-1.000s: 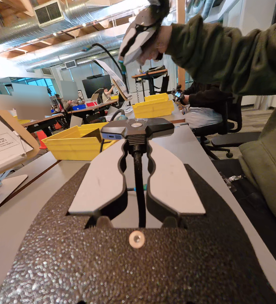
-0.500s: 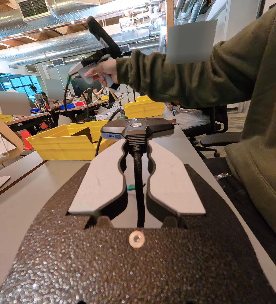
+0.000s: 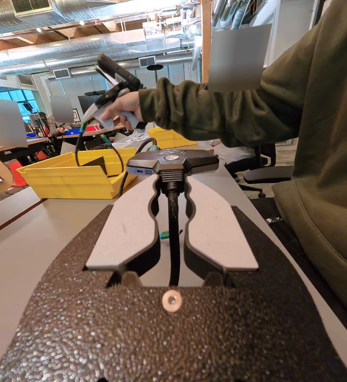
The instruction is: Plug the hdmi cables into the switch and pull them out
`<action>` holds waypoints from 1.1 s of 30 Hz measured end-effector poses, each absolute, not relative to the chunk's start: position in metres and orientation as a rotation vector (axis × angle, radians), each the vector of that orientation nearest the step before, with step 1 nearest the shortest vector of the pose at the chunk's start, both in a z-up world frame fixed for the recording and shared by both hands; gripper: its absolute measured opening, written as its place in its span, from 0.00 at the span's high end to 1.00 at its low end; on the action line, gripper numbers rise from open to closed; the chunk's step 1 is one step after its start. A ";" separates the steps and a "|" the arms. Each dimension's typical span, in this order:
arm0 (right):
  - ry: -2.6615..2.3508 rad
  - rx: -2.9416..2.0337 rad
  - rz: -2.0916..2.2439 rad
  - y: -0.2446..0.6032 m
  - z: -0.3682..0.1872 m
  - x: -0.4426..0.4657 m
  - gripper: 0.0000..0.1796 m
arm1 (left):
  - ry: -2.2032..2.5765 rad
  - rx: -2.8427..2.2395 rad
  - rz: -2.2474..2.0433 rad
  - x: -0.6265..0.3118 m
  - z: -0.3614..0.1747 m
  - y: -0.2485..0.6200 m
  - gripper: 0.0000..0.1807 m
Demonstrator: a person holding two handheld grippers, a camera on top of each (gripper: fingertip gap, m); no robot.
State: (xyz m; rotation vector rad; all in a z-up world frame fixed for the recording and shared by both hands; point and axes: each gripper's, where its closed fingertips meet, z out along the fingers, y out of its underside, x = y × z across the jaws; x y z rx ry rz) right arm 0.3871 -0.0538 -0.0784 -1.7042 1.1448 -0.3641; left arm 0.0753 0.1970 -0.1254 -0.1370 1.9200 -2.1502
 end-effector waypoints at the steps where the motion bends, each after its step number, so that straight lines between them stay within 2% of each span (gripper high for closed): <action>1: 1.175 -1.731 -0.415 -0.057 -0.089 0.397 0.89 | 1.918 -0.139 -2.153 0.076 -0.126 0.197 0.89; 13: 1.312 -1.995 -0.542 -0.063 -0.180 0.434 0.87 | 1.893 -0.154 -2.165 0.077 -0.124 0.202 0.89; 14: 1.317 -2.100 -0.548 -0.068 -0.194 0.429 0.92 | 1.891 -0.155 -2.166 0.077 -0.124 0.202 0.89; 16: 1.258 -2.428 -0.584 -0.084 -0.227 0.415 0.72 | 1.889 -0.157 -2.165 0.078 -0.124 0.203 0.89; 17: 1.205 -2.540 -0.656 -0.092 -0.231 0.410 0.68 | 1.889 -0.157 -2.165 0.078 -0.124 0.203 0.89; 19: 1.050 -2.575 -0.864 -0.093 -0.216 0.410 0.74 | 1.886 -0.160 -2.166 0.078 -0.123 0.203 0.89; 23: 0.932 -2.447 -0.868 -0.074 -0.180 0.395 0.74 | 1.884 -0.170 -2.169 0.079 -0.123 0.203 0.89; 27: 1.037 -2.347 -1.160 -0.122 -0.139 0.407 0.76 | 1.888 -0.173 -2.173 0.079 -0.124 0.203 0.89; 30: 1.149 -2.386 -1.152 -0.165 -0.155 0.422 0.76 | 1.893 -0.175 -2.168 0.079 -0.124 0.202 0.89; 33: 1.104 -2.425 -1.075 -0.170 -0.180 0.428 0.76 | 1.900 -0.177 -2.160 0.079 -0.124 0.201 0.89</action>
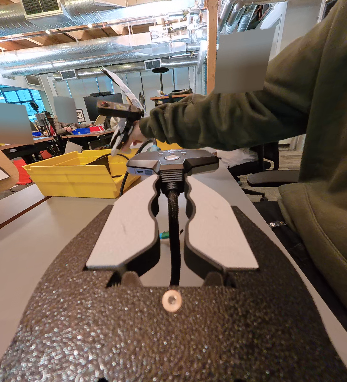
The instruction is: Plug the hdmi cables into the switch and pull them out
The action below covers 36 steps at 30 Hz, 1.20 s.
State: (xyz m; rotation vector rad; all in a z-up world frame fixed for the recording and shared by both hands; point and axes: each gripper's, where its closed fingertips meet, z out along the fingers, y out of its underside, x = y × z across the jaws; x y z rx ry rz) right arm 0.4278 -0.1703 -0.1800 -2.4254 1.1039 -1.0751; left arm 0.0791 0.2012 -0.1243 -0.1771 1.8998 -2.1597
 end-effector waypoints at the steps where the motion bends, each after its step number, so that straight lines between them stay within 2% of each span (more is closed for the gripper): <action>1: 1.110 -2.413 -1.039 -0.168 -0.187 0.429 0.74 | 1.901 -0.180 -2.160 0.079 -0.124 0.201 0.89; 3: 1.127 -2.405 -0.996 -0.165 -0.197 0.431 0.77 | 1.902 -0.179 -2.160 0.079 -0.124 0.201 0.89; 5: 1.073 -2.491 -1.196 -0.178 -0.191 0.437 0.93 | 1.903 -0.178 -2.158 0.079 -0.124 0.201 0.89; 8: 1.028 -2.632 -1.318 -0.187 -0.191 0.440 0.93 | 1.905 -0.178 -2.166 0.079 -0.125 0.200 0.89; 10: 1.069 -2.675 -1.307 -0.188 -0.193 0.440 0.89 | 1.910 -0.178 -2.170 0.079 -0.126 0.199 0.89; 13: 1.119 -2.521 -1.455 -0.188 -0.170 0.452 0.75 | 1.914 -0.175 -2.167 0.079 -0.126 0.199 0.89; 18: 1.092 -2.738 -1.366 -0.199 -0.196 0.453 0.66 | 1.917 -0.173 -2.170 0.079 -0.126 0.198 0.89; 21: 1.014 -2.822 -1.481 -0.205 -0.193 0.456 0.79 | 1.917 -0.173 -2.168 0.079 -0.126 0.199 0.89; 22: 0.991 -2.834 -1.503 -0.205 -0.192 0.456 0.80 | 1.916 -0.173 -2.168 0.079 -0.126 0.199 0.89; 26: 1.125 -2.602 -1.514 -0.206 -0.175 0.457 0.96 | 1.911 -0.178 -2.177 0.079 -0.126 0.200 0.89; 31: 1.058 -2.258 -1.625 -0.201 -0.128 0.444 0.97 | 1.909 -0.182 -2.186 0.079 -0.126 0.200 0.89; 33: 0.878 -2.141 -1.628 -0.186 -0.111 0.431 0.97 | 1.910 -0.183 -2.187 0.079 -0.127 0.200 0.89; 36: 0.702 -2.140 -1.506 -0.173 -0.114 0.412 0.96 | 1.911 -0.184 -2.188 0.079 -0.127 0.200 0.89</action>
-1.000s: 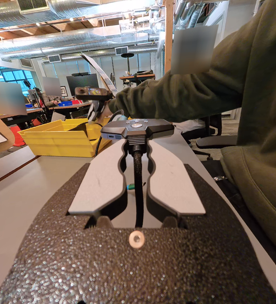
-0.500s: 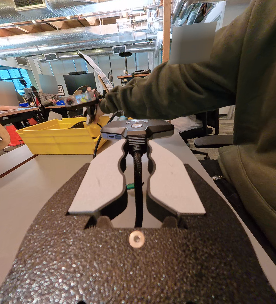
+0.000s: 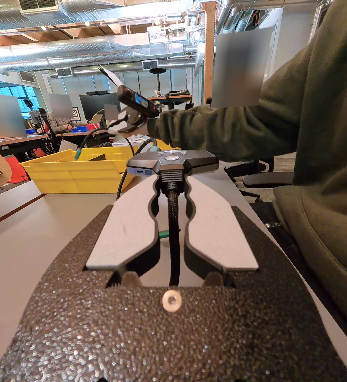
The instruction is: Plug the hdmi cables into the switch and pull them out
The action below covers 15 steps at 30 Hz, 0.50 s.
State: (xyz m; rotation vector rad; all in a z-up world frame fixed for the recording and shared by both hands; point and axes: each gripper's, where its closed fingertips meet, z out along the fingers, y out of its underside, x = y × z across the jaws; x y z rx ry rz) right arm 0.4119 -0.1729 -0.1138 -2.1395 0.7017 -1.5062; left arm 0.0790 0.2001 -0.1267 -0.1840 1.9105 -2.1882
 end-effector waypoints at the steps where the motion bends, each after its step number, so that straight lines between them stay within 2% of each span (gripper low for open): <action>1: 0.677 -2.176 -1.465 -0.173 -0.119 0.407 0.96 | 1.913 -0.183 -2.189 0.079 -0.127 0.200 0.89; 4: 0.562 -2.254 -1.374 -0.169 -0.128 0.401 0.96 | 1.919 -0.185 -2.187 0.079 -0.128 0.198 0.89; 7: 0.583 -1.969 -1.445 -0.164 -0.087 0.401 0.96 | 1.923 -0.183 -2.175 0.080 -0.128 0.197 0.89; 9: 0.604 -1.991 -1.245 -0.154 -0.095 0.400 0.96 | 1.928 -0.184 -2.178 0.079 -0.129 0.197 0.89; 13: 0.498 -2.148 -1.296 -0.155 -0.120 0.399 0.96 | 1.930 -0.182 -2.179 0.079 -0.130 0.196 0.89; 15: 0.465 -2.086 -1.159 -0.141 -0.119 0.391 0.97 | 1.932 -0.181 -2.182 0.079 -0.130 0.196 0.89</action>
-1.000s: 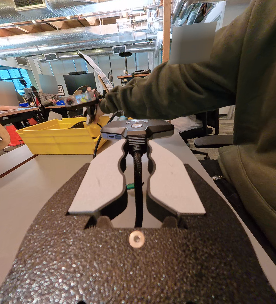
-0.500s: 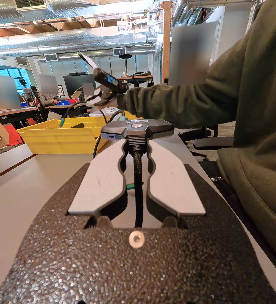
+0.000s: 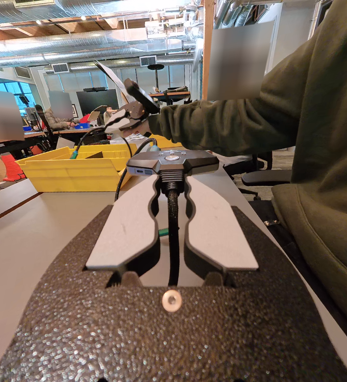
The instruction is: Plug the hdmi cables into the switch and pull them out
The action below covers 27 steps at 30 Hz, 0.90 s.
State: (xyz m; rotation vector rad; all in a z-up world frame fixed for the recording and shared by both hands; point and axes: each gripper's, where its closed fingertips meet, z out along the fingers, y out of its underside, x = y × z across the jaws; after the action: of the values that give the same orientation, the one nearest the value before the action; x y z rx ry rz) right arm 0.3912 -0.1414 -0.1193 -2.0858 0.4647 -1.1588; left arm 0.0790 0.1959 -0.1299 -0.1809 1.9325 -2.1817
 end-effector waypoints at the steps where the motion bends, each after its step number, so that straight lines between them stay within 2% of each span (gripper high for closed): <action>1: 0.454 -2.066 -1.062 -0.135 -0.121 0.386 0.96 | 1.934 -0.182 -2.183 0.079 -0.130 0.196 0.89; 7: 0.395 -2.501 -1.282 -0.176 -0.158 0.395 0.95 | 1.935 -0.181 -2.182 0.079 -0.130 0.195 0.89; 10: 0.426 -2.678 -1.346 -0.184 -0.166 0.400 0.79 | 1.933 -0.187 -2.187 0.080 -0.130 0.195 0.89; 15: 0.747 -2.423 -1.234 -0.170 -0.142 0.402 0.63 | 1.926 -0.196 -2.172 0.081 -0.130 0.194 0.89; 19: 0.532 -2.141 -1.012 -0.084 -0.100 0.349 0.63 | 1.908 -0.210 -2.163 0.084 -0.128 0.195 0.89; 24: -0.095 -2.075 -0.485 0.060 -0.095 0.183 0.70 | 1.918 -0.154 -2.117 0.082 -0.130 0.190 0.89; 27: -0.174 -2.095 -0.286 0.099 -0.105 0.131 0.72 | 1.923 -0.109 -2.076 0.079 -0.129 0.187 0.89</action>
State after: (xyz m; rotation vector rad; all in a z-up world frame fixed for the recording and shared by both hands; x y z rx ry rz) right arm 0.1309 0.0987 -0.1047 -2.0952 -0.1739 -0.2863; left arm 0.0789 0.1865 -0.1287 -0.1091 1.9233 -2.0758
